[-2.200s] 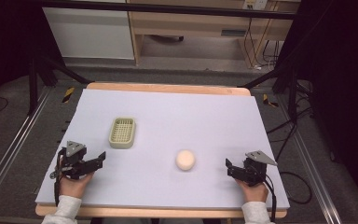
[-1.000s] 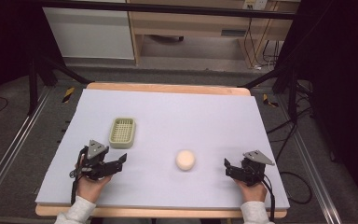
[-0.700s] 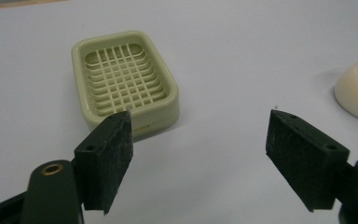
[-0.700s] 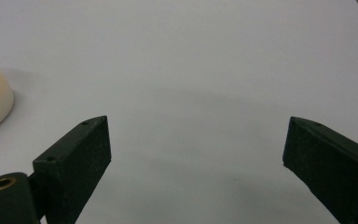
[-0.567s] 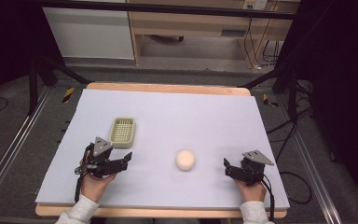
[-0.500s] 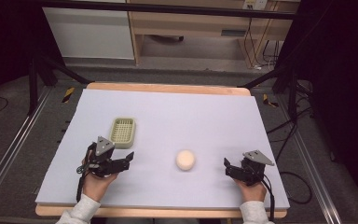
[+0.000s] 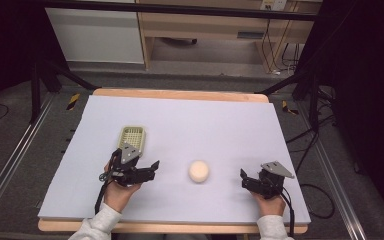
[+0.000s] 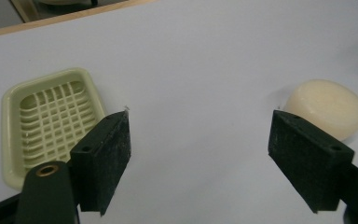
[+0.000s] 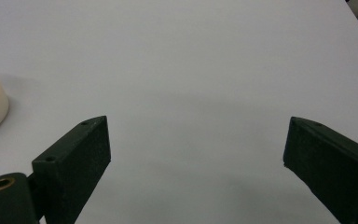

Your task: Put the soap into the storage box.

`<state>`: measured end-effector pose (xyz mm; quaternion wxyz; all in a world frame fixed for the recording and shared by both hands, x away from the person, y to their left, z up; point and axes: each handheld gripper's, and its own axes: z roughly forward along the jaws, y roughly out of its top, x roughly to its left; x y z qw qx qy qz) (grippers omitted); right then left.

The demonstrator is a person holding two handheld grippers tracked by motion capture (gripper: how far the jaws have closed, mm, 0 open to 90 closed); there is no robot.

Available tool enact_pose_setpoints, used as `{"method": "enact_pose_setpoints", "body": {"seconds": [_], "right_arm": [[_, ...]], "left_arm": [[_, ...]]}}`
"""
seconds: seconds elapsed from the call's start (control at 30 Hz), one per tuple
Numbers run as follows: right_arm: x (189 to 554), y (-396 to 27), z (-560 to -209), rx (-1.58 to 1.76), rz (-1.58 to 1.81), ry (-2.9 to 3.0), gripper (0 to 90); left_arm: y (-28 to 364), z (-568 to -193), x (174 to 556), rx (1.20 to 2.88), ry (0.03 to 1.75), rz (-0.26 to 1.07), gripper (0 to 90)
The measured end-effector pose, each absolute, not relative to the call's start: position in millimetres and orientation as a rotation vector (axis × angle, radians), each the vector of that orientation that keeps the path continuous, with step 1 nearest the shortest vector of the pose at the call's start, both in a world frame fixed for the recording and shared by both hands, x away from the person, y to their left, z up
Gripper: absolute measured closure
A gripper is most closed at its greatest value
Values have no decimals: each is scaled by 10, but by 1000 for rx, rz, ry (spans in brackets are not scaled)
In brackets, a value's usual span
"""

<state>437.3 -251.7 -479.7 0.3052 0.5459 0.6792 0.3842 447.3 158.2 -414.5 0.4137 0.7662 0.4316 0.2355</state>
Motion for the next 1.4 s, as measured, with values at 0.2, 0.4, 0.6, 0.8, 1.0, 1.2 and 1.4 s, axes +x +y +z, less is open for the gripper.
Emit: {"method": "enact_pose_setpoints", "body": {"seconds": [0.2,0.4,0.6,0.8,1.0,1.2,1.4], "right_arm": [[4376,-2512,-4807,1446,1014,1803,77],[4383,-2517,-4810,1453,1022,1796,76],[4380,-2515,-4815,1448,1035,1785,78],[4383,-2514,-4820,1451,1032,1791,78],[4380,-2509,-4826,1454,1033,1795,77],[4386,-2502,-4836,1446,1032,1803,75],[4384,-2496,-4835,1455,1028,1807,73]], "left_arm": [[1409,-4111,4479,1936,1057,585,203],[1261,-4113,4515,1935,1046,560,196],[1121,-4182,4531,1959,1033,542,191],[1028,-4208,4541,1982,1019,540,185],[925,-4213,4560,1978,1015,526,184],[804,-4228,4578,1986,997,503,180],[692,-4264,4599,2006,987,489,177]]}}
